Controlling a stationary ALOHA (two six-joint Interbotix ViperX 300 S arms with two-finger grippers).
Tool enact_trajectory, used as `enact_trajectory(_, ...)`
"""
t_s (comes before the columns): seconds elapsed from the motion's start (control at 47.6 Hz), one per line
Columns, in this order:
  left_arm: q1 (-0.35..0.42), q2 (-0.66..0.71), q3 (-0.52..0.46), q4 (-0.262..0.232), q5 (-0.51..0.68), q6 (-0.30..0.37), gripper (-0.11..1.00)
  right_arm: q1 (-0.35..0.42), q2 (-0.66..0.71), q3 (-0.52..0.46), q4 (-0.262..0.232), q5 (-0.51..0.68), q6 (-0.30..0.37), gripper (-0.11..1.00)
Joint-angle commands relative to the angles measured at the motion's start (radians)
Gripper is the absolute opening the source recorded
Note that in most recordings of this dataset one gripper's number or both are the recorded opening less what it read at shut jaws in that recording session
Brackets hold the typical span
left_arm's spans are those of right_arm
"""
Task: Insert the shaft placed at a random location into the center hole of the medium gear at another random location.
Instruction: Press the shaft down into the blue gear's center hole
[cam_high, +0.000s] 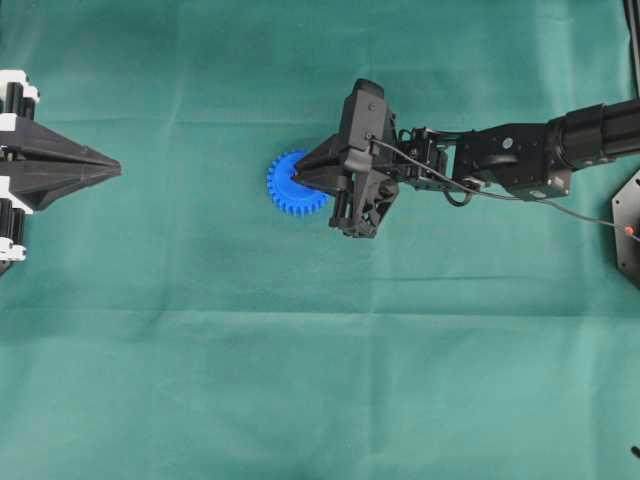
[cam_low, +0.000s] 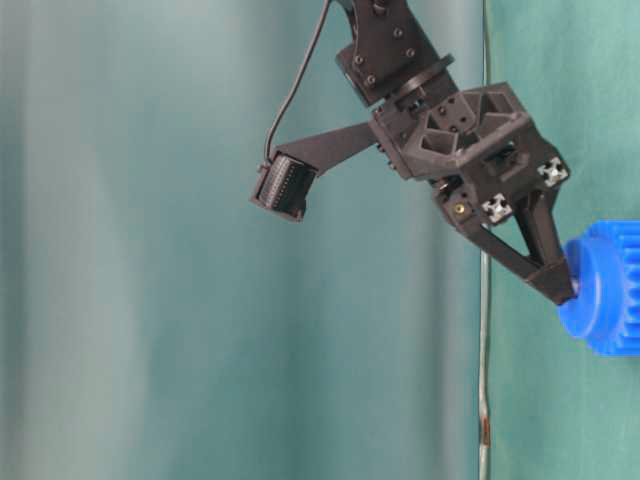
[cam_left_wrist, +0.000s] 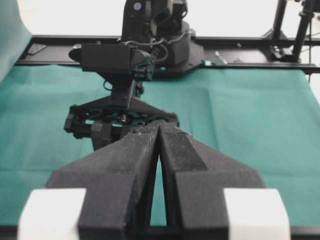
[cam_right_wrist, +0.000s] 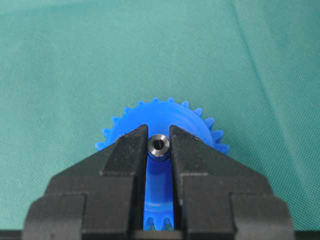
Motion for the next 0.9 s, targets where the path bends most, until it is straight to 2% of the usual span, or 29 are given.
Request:
enact_trajectory(0.0, 0.003, 0.008, -0.023, 0.003, -0.005, 0.000, 0.00, 0.003, -0.015, -0.015, 0.002, -0.015, 0.000, 0.13)
enact_trajectory(0.168, 0.003, 0.008, -0.023, 0.003, -0.005, 0.000, 0.00, 0.005, -0.015, -0.015, 0.000, -0.017, 0.000, 0.17)
enact_trajectory(0.315, 0.003, 0.008, -0.023, 0.003, 0.003, 0.000, 0.00, 0.009, -0.015, -0.015, 0.002, -0.015, 0.000, 0.53)
enact_trajectory(0.378, 0.003, 0.008, -0.023, 0.003, 0.005, 0.000, 0.00, 0.011, -0.015, -0.015, 0.000, -0.015, 0.000, 0.76)
enact_trajectory(0.462, 0.003, 0.008, -0.023, 0.003, 0.003, 0.000, 0.00, 0.011, -0.015, -0.017, 0.003, -0.020, 0.000, 0.92)
enact_trajectory(0.61, 0.003, 0.008, -0.025, 0.003, 0.003, -0.002, 0.00, 0.011, -0.026, -0.023, 0.003, -0.021, 0.002, 0.83)
enact_trajectory(0.883, 0.003, 0.008, -0.025, 0.003, 0.006, -0.002, 0.00, 0.009, -0.150, -0.023, -0.002, 0.040, -0.009, 0.84)
